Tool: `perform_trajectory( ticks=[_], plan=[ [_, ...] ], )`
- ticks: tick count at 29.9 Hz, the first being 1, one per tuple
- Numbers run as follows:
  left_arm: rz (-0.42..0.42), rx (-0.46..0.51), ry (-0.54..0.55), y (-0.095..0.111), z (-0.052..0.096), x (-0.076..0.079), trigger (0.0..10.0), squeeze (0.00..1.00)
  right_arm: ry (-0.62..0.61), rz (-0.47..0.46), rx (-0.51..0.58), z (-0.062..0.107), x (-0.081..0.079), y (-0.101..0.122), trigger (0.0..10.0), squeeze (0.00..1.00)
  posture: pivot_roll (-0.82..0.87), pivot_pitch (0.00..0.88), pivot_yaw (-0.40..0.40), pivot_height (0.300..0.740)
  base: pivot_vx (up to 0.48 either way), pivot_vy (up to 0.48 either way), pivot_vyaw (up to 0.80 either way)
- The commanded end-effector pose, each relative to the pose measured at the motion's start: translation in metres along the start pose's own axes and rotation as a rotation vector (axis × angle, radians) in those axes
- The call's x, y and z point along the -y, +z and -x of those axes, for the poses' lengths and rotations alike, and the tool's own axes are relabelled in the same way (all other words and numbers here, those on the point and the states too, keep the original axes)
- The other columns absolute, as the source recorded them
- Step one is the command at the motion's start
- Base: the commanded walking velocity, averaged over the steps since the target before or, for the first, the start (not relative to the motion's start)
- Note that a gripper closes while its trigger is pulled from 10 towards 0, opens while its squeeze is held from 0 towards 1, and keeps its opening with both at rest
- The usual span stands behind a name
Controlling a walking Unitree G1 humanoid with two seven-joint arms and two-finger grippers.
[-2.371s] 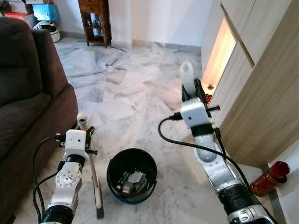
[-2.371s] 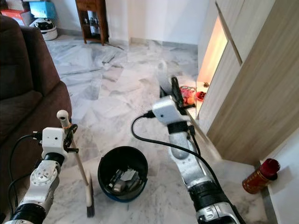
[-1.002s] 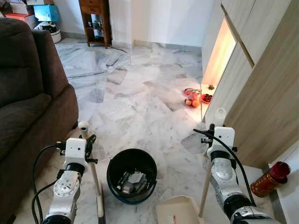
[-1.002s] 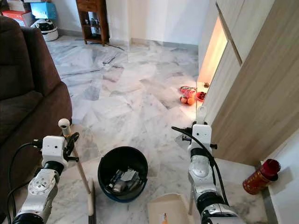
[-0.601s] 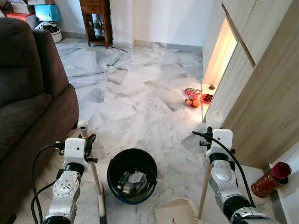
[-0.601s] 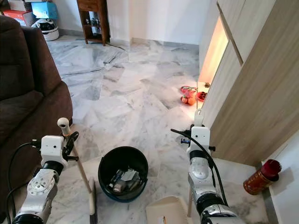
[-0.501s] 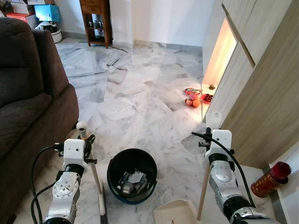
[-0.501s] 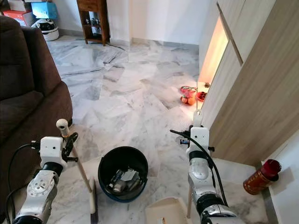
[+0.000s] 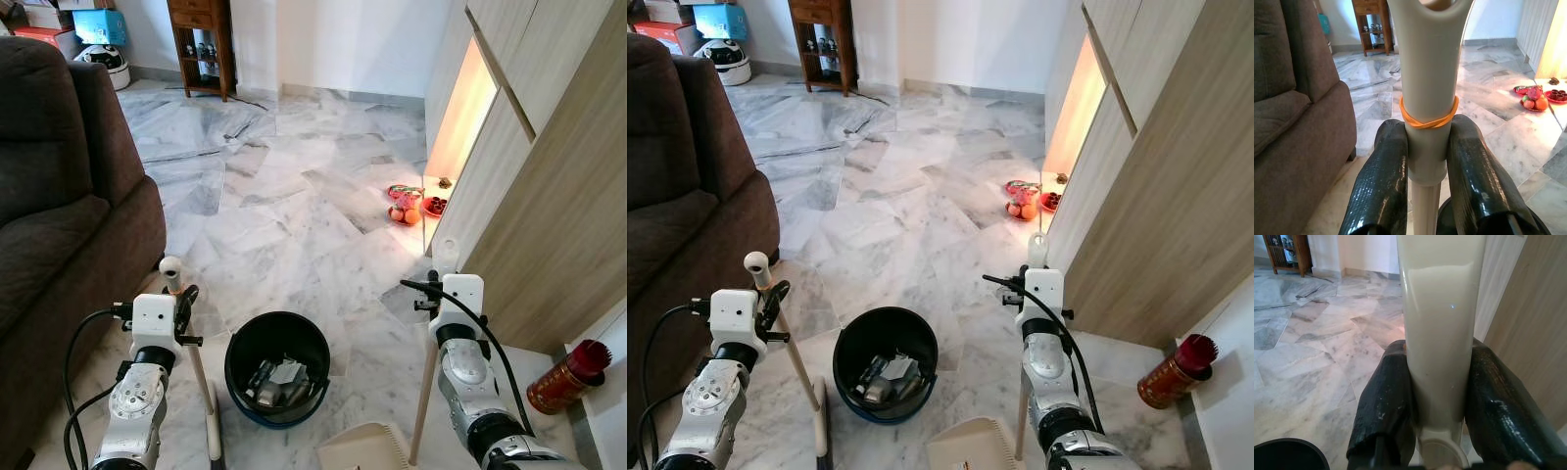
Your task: Sweep floor
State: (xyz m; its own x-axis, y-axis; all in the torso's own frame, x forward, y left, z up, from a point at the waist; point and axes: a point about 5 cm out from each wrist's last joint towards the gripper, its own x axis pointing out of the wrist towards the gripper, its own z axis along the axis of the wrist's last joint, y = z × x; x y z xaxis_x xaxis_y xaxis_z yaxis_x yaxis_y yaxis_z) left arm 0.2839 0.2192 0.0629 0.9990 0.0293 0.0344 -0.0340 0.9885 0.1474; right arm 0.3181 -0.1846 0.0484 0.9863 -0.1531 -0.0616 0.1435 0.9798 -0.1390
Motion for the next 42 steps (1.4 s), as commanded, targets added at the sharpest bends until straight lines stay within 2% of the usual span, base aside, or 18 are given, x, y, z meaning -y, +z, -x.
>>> perform_trajectory(
  ticks=[1,25,42],
  plan=[
    [0.009,0.036,0.001,0.0070,-0.0031,0.0009,10.0,0.00,-0.006,-0.012,0.013,0.0001,0.0014,0.0009,10.0,0.00,0.13,0.000,-0.024,0.740,0.000,0.000,0.00],
    [-0.005,0.044,0.006,0.0084,-0.0039,-0.0001,10.0,0.00,0.014,-0.012,0.014,-0.0012,-0.0010,0.0026,10.0,0.00,0.13,0.000,-0.026,0.740,0.000,0.000,0.00],
    [-0.001,0.047,0.018,0.0095,-0.0051,-0.0014,10.0,0.00,0.029,-0.010,0.013,-0.0021,-0.0032,0.0036,10.0,0.00,0.13,0.000,-0.030,0.740,-0.266,0.000,0.00]
  ],
)
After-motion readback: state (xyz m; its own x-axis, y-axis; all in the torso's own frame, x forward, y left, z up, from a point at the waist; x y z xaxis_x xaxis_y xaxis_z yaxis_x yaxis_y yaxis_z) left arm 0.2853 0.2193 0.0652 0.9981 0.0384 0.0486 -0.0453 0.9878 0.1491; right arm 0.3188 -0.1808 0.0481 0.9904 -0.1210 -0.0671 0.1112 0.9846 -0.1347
